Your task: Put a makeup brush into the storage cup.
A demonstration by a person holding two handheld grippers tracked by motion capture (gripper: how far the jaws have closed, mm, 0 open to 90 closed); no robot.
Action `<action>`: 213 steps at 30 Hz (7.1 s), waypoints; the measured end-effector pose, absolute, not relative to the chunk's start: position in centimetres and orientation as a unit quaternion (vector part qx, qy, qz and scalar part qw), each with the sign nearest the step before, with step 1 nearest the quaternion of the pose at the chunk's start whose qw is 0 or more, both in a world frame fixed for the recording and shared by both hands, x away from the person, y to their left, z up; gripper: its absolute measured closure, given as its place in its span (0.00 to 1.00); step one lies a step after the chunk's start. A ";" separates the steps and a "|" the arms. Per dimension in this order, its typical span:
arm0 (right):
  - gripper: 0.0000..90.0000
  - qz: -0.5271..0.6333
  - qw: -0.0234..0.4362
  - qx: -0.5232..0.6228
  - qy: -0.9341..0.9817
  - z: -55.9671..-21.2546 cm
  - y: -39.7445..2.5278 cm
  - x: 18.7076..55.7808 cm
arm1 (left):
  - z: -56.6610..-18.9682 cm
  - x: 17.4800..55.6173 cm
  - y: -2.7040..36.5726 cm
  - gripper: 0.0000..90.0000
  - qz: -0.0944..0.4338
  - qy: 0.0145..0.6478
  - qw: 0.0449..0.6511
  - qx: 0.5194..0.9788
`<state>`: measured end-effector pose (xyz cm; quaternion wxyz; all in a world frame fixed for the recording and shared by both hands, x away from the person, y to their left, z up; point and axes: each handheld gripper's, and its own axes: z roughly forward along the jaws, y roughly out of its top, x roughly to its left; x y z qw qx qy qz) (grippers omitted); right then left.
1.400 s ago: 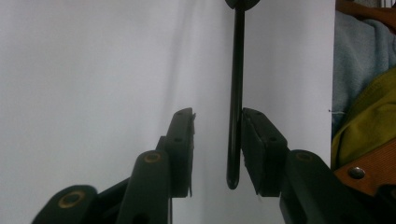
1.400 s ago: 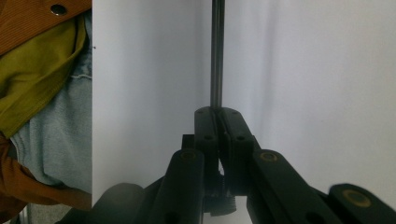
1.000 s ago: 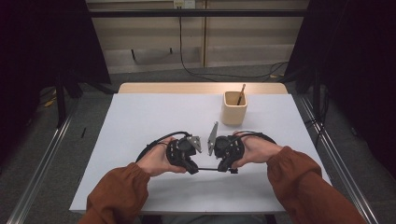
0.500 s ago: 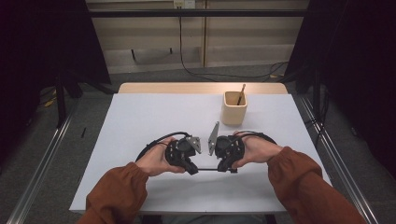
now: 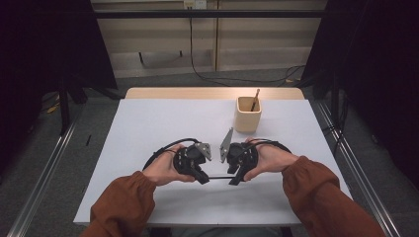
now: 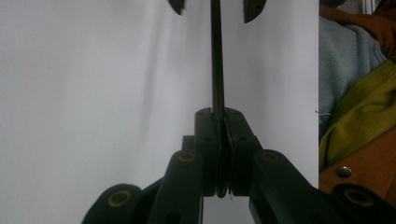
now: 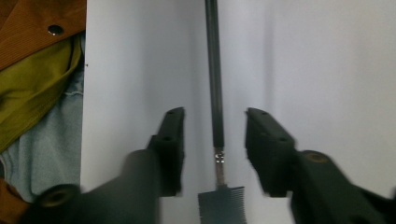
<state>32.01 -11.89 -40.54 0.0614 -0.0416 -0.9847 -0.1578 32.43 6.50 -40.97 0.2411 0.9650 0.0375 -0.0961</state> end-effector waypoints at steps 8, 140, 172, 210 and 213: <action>0.28 -0.188 0.046 -0.047 -0.980 -40.3 -12.0 32.3 | -40.8 32.5 6.7 0.95 -0.095 0.043 0.245 0.964; 0.10 -0.596 -0.106 -0.271 -0.749 -42.0 -22.9 26.5 | -42.1 28.6 15.0 0.94 0.016 0.154 0.643 0.750; 0.38 -0.646 -0.053 -0.234 -0.725 -38.6 -18.4 28.1 | -42.2 28.8 12.5 0.94 0.003 0.134 0.636 0.760; 0.95 -0.662 0.017 -0.228 -0.714 -38.8 -18.6 28.5 | -43.7 28.8 11.3 0.83 0.011 0.128 0.612 0.780; 0.95 -0.661 0.014 -0.228 -0.715 -38.8 -18.6 28.5 | -43.7 28.8 11.4 0.74 0.019 0.137 0.613 0.778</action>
